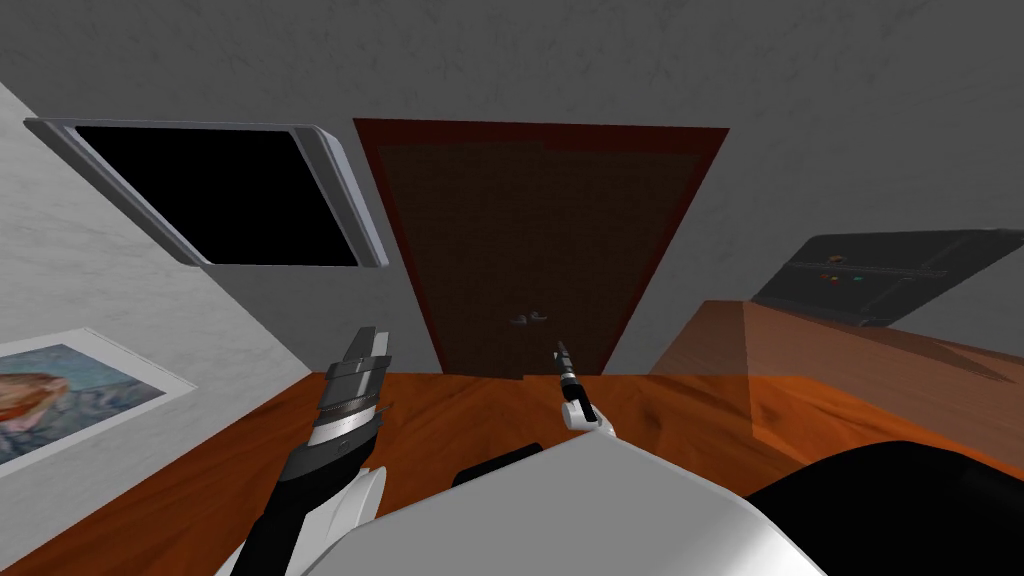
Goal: Pull the door open
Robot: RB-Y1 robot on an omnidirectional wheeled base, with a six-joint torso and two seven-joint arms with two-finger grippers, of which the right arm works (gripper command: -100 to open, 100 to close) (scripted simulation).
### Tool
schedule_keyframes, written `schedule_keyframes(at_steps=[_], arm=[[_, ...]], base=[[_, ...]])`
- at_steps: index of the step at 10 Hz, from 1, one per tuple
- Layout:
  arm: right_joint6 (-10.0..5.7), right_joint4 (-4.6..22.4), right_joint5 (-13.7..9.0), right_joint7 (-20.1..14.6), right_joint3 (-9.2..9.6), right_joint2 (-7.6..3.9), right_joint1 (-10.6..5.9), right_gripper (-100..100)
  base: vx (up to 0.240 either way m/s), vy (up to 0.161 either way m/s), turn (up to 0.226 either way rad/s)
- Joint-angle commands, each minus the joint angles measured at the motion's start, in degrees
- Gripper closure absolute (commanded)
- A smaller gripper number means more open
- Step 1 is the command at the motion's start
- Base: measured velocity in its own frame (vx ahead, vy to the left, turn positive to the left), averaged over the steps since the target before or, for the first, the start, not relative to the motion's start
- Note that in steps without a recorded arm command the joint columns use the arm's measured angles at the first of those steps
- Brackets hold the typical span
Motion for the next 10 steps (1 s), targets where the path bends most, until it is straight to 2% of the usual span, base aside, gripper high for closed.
schedule_keyframes(at_steps=[1, 10], arm=[[-0.79, 2.3, -0.3, 0.1, -0.17, -0.06, -1.04, -100], [-4.09, 13.7, -2.0, 0.7, -1.27, -0.85, -5.94, -100]], base=[[0.067, -0.024, 0.042], [0.085, -0.024, 0.075]])
